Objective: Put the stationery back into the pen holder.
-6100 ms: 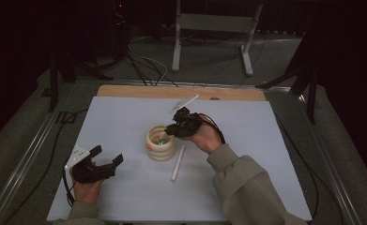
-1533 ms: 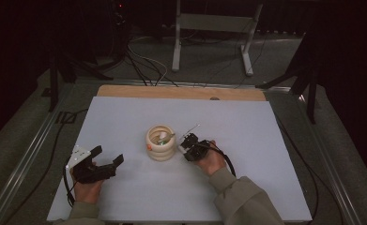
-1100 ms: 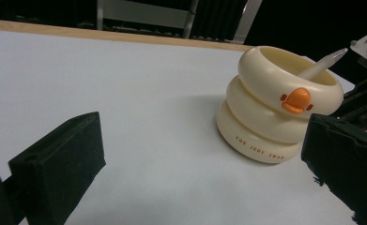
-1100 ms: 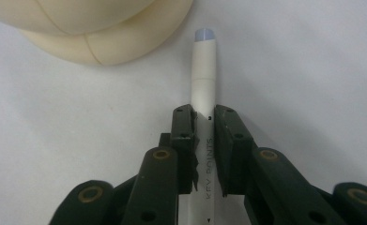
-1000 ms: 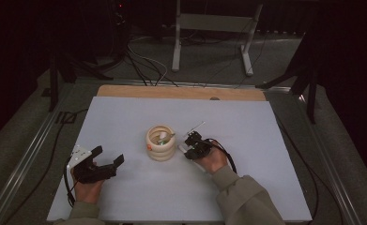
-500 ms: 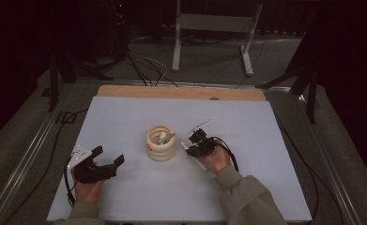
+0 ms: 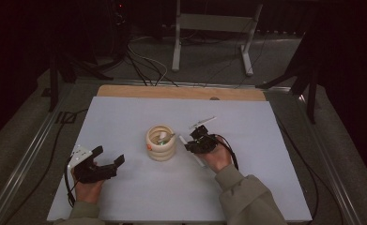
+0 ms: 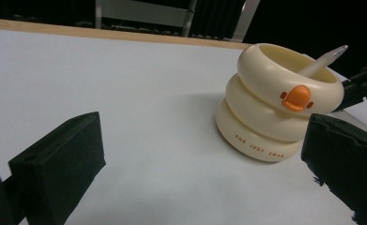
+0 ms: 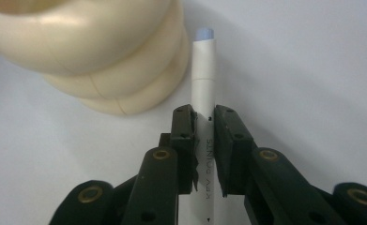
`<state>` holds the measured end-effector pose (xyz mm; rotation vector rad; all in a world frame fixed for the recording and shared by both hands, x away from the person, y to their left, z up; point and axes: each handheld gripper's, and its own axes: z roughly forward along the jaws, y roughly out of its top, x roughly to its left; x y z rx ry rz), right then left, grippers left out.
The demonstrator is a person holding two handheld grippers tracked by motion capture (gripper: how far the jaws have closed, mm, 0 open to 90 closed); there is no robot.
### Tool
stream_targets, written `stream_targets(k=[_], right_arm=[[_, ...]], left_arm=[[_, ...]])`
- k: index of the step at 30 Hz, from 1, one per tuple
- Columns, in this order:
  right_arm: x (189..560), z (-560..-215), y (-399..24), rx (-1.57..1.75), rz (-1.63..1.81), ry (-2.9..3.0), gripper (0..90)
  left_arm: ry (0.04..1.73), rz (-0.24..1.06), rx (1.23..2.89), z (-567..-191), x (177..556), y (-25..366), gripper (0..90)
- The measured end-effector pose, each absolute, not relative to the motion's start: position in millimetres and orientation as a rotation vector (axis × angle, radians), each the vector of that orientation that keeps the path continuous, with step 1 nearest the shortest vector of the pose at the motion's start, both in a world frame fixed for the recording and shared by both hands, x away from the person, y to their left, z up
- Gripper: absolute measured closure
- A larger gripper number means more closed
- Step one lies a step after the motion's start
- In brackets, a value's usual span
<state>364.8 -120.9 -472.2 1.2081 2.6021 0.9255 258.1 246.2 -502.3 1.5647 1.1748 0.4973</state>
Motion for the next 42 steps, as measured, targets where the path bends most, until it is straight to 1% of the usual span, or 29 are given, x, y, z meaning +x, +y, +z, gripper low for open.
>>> stream_targets(k=[13,27,42], right_arm=[[362.3,-453.3,-121.2,1.183,1.013,2.547,79.3],[360.8,-425.7,-116.9,1.150,1.162,2.505,79.3],[355.5,-415.2,-105.1,1.107,1.243,2.492,79.2]], left_arm=[[1.173,0.498,1.562,-502.1,258.0,246.0,0.2],[1.171,0.498,1.564,-502.2,258.1,245.9,0.2],[1.172,0.497,1.563,-502.2,258.1,246.3,0.2]])
